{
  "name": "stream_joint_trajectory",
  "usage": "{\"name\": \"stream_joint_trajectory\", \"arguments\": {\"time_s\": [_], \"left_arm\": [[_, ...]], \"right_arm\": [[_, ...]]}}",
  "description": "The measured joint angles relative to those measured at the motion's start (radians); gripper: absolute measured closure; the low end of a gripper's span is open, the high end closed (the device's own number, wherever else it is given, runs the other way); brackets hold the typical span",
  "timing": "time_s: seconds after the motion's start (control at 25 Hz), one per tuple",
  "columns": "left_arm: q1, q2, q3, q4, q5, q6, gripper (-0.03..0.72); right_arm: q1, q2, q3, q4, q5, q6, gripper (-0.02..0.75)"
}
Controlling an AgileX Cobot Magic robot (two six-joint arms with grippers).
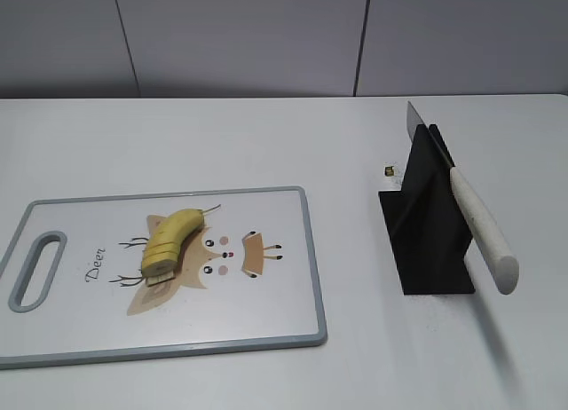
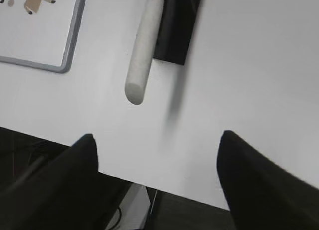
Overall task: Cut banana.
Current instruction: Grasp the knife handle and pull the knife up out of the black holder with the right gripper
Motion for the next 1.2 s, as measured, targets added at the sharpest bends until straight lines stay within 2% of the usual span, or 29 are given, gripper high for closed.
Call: {"name": "stream_joint_trajectory", "arguments": {"time_s": [0.12, 0.2, 0.6, 1.0, 1.2], "left_arm": [[0.000, 0.000, 0.000, 0.000, 0.000, 0.000, 0.208], [0.000, 0.000, 0.000, 0.000, 0.000, 0.000, 0.208], [0.000, 0.000, 0.000, 0.000, 0.000, 0.000, 0.208], [0.000, 0.000, 0.000, 0.000, 0.000, 0.000, 0.208], [0.000, 0.000, 0.000, 0.000, 0.000, 0.000, 0.208]], "right_arm": [[0.089, 0.104, -0.036, -0.046, -0.005, 0.067, 0.176], [0.112, 0.167, -0.057, -0.046, -0.015, 0.079, 0.176], [0.114, 0.495, -0.109, -0.089, -0.065, 0.105, 0.176], [0.114, 0.677, -0.122, -0.148, -0.091, 0.196, 0.178], [0.112, 0.736, -0.124, -0.156, -0.102, 0.205, 0.238]]}}
